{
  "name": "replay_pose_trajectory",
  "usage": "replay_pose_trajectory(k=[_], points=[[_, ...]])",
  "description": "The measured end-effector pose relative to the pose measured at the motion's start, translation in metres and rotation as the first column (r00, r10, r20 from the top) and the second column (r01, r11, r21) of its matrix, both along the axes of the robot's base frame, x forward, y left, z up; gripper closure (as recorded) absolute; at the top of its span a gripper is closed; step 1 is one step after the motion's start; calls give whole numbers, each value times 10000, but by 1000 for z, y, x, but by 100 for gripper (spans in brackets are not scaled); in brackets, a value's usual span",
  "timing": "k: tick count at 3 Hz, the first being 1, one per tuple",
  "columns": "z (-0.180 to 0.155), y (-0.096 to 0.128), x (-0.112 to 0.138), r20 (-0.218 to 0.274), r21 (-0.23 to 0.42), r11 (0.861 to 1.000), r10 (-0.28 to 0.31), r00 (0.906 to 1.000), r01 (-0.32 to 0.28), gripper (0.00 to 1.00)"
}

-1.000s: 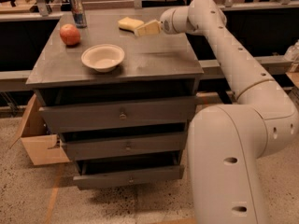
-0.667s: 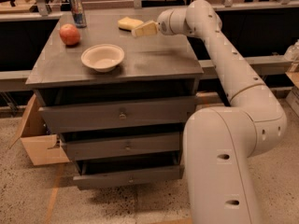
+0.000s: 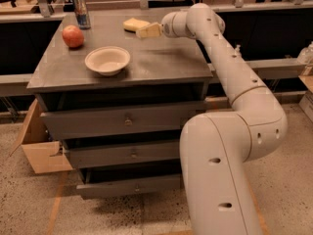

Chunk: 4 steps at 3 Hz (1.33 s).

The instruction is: Move sponge near paper bowl

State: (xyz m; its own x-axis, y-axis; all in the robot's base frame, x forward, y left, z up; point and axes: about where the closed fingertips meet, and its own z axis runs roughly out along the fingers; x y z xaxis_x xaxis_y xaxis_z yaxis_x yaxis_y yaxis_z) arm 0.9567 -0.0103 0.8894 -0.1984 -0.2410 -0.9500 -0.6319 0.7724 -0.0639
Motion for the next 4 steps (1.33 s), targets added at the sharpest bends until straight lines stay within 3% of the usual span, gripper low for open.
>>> replay_pose_trajectory(k=[1,2,3,4], points=[[6,2,4,-57,853,9963,-134,9999,138,0],[15,18,-1,105,1385,9896,383,9992,-394,0],[17,26,-7,8,941,9941,533,9986,-531,0],[1,16,-13,-381,141,9996,239,9990,-234,0]])
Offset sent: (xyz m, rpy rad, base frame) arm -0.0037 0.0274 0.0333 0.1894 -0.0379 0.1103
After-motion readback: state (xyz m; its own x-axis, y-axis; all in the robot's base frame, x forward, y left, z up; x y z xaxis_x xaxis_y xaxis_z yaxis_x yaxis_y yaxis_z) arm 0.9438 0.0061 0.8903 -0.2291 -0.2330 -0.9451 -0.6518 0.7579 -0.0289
